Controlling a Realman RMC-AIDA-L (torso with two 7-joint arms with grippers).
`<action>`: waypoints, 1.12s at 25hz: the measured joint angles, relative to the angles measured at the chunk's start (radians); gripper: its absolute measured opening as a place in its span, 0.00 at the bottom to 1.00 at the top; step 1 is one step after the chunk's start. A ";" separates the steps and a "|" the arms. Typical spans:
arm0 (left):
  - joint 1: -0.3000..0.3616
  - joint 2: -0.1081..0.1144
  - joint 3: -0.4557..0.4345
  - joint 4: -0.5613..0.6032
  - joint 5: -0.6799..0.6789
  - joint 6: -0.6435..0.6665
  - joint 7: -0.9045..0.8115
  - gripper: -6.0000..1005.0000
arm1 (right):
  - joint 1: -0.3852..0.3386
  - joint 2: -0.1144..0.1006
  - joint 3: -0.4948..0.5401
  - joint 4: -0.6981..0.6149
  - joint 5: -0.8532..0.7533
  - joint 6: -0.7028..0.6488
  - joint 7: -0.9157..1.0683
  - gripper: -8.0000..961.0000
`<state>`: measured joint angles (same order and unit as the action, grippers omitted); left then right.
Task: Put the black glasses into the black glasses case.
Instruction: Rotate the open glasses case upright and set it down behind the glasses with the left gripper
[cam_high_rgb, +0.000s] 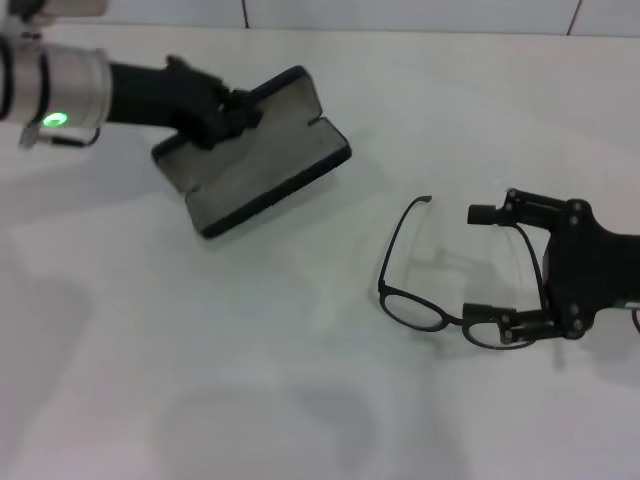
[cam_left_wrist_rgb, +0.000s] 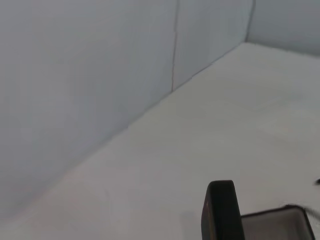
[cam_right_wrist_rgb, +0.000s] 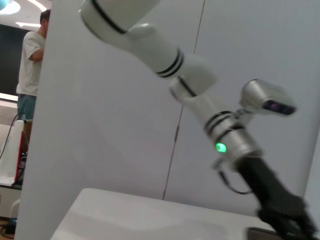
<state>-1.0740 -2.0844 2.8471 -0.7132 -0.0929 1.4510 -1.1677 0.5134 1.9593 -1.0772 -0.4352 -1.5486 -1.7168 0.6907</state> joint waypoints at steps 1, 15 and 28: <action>-0.016 0.000 0.000 0.019 0.014 -0.037 0.046 0.21 | -0.002 0.002 0.000 0.001 -0.002 0.000 -0.004 0.91; -0.172 0.001 0.000 0.234 0.275 -0.178 0.294 0.22 | -0.056 0.012 0.011 0.007 0.001 -0.005 -0.050 0.91; -0.214 -0.001 0.000 0.233 0.324 -0.162 0.132 0.29 | -0.056 0.013 0.011 0.010 0.004 -0.005 -0.052 0.91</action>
<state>-1.2882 -2.0853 2.8470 -0.4799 0.2308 1.2890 -1.0353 0.4570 1.9726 -1.0660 -0.4255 -1.5448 -1.7215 0.6384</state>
